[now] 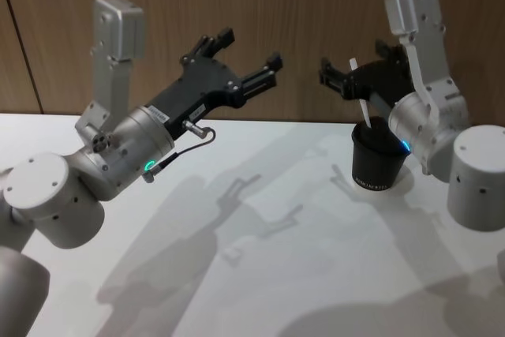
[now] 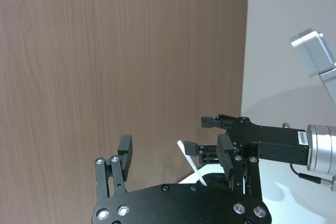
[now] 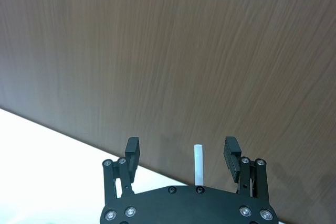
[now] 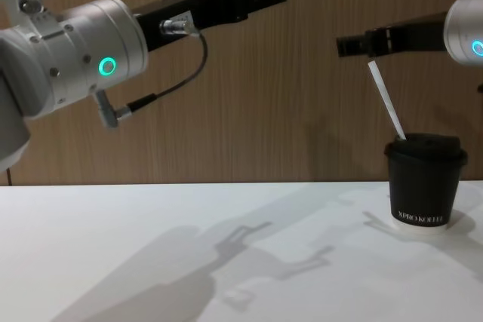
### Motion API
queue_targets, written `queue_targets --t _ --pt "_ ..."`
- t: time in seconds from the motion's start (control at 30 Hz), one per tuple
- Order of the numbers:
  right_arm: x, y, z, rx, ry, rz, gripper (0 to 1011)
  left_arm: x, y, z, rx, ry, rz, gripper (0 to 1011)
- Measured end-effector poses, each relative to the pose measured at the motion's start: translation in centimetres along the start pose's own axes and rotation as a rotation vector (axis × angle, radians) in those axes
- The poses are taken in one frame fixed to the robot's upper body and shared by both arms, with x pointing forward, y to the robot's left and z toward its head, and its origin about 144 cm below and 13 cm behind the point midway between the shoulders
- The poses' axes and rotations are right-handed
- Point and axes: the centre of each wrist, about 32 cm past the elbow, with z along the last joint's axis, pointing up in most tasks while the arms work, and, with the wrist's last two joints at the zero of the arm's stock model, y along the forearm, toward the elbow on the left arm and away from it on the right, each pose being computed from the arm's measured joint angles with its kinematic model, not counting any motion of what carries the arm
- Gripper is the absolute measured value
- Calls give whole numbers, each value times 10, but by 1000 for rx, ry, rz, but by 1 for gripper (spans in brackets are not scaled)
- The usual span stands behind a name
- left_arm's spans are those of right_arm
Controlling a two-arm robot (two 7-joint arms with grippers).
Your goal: Pick up the straw with one hand, pass it to the other hand, and insert it into the cup.
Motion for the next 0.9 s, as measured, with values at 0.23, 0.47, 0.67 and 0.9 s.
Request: queue_targets --t 0.23,0.47,0.67,0.9 --pt "-2 -9 -6 37 8 2 1001 3 -11 2 19 -13 -47 1000" --pt "-3 -15 -8 59 12 4 1001 4 -21 5 33 -35 -84 1000" --pt "-5 -20 -9 71 12 8 1001 4 -28 6 40 -53 -104 1000" --pt "-6 -25 -9 79 8 14 1001 3 -33 8 41 -69 -119 1000"
